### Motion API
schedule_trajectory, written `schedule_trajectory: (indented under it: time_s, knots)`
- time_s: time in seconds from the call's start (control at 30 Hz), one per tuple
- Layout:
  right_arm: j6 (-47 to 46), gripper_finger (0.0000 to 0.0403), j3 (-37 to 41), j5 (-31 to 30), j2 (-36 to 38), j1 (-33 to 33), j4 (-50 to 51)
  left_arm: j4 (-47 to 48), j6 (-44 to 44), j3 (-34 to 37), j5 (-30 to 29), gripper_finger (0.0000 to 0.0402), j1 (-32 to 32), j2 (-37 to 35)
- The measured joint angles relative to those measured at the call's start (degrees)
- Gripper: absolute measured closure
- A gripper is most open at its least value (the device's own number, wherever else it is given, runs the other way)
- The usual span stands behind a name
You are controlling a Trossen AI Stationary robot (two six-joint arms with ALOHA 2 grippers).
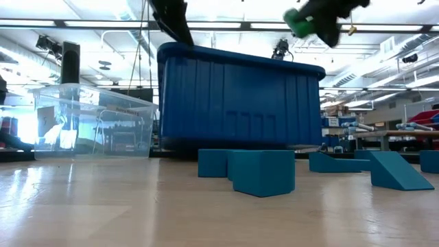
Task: Sort blocks
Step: Put the green block into the blue bin
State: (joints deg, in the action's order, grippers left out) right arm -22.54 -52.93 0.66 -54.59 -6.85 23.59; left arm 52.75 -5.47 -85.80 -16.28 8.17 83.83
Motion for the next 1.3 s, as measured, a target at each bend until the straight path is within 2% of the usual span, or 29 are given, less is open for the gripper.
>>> schedule_trajectory:
  time_s: [0.17,0.37,0.53,0.77,1.03,1.17,1.3]
  knots:
    - [7.2,0.0273,0.0,-1.5,-1.8,-0.4,-14.2,-1.1,-0.5,0.2,0.9,0.017,0.1,0.0]
    - [11.5,0.0272,-0.1,-1.7,-6.3,-2.2,-22.5,-6.8,0.1,5.0,4.7,0.017,0.7,-0.1]
    - [13.7,0.0272,0.0,-3.1,-11.1,-4.6,-24.3,-10.1,1.7,10.8,9.6,0.017,-0.1,0.1]
    - [14.6,0.0272,0.0,-4.0,-16.2,-8.8,-28.9,-11.9,0.7,16.8,11.6,0.017,-1.8,-0.1]
    - [20.1,0.0272,0.0,-3.1,-22.2,-10.9,-26.0,-4.3,0.0,14.4,13.2,0.017,-2.6,0.2]
    - [22.8,0.0272,0.0,-1.7,-24.2,-9.9,-24.8,-2.3,0.0,12.1,10.1,0.017,-2.8,-0.8]
    - [24.2,0.0272,-0.1,-2.6,-24.2,-9.6,-24.4,-5.1,-0.1,10.3,7.2,0.017,-2.7,-1.6]
